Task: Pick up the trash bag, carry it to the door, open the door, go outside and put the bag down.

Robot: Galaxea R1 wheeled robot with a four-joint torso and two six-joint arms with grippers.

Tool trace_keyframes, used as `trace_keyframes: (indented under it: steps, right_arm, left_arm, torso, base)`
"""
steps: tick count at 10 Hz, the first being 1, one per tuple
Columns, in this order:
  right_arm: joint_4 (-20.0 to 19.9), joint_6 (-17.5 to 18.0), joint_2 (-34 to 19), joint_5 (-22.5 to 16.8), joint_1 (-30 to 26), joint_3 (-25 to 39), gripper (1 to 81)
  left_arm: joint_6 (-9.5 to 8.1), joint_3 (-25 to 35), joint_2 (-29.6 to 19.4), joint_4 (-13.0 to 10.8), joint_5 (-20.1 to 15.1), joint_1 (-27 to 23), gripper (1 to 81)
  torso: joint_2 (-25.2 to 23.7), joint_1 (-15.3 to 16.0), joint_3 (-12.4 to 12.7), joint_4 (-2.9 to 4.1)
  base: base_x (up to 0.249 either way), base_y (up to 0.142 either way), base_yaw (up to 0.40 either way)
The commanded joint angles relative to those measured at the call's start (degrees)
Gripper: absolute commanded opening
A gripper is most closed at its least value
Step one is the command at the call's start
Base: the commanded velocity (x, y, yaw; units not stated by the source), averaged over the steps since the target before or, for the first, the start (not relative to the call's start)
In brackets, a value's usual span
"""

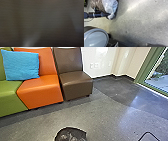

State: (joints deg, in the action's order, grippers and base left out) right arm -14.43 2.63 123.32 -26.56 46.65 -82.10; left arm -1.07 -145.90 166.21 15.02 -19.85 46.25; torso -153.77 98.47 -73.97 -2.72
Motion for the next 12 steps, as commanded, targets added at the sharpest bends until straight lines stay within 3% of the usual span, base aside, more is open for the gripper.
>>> trace_keyframes:
  steps: [1,7,8,12]
  right_arm:
    - [-1.3,0.0,-2.5,-3.6,-4.9,1.3,81.1]
    - [-1.2,-0.1,-2.3,-3.6,-4.2,0.0,81.1]
    - [-1.3,-0.1,-2.3,-3.6,-4.1,0.0,81.1]
    - [-1.8,-0.1,-1.3,-3.1,-2.8,-2.6,81.1]
  left_arm:
    - [0.28,-0.4,-0.5,0.5,-4.3,-5.0,1.0]
    - [0.28,-0.3,-0.5,0.5,-4.8,-3.8,1.0]
    - [0.2,-0.1,-0.6,0.5,-5.1,-3.8,1.0]
    - [0.64,1.0,-1.4,0.3,-6.8,-2.7,1.0]
  torso:
    - [0.0,0.0,0.0,0.0]
    - [0.0,0.0,0.0,0.0]
    - [5.7,-3.7,0.0,0.0]
    - [10.7,-6.7,0.0,0.0]
  base:
    - [0.0,0.0,0.0]
    - [0.0,0.0,0.0]
    - [0.0,0.0,0.0]
    - [0.0,0.0,0.0]
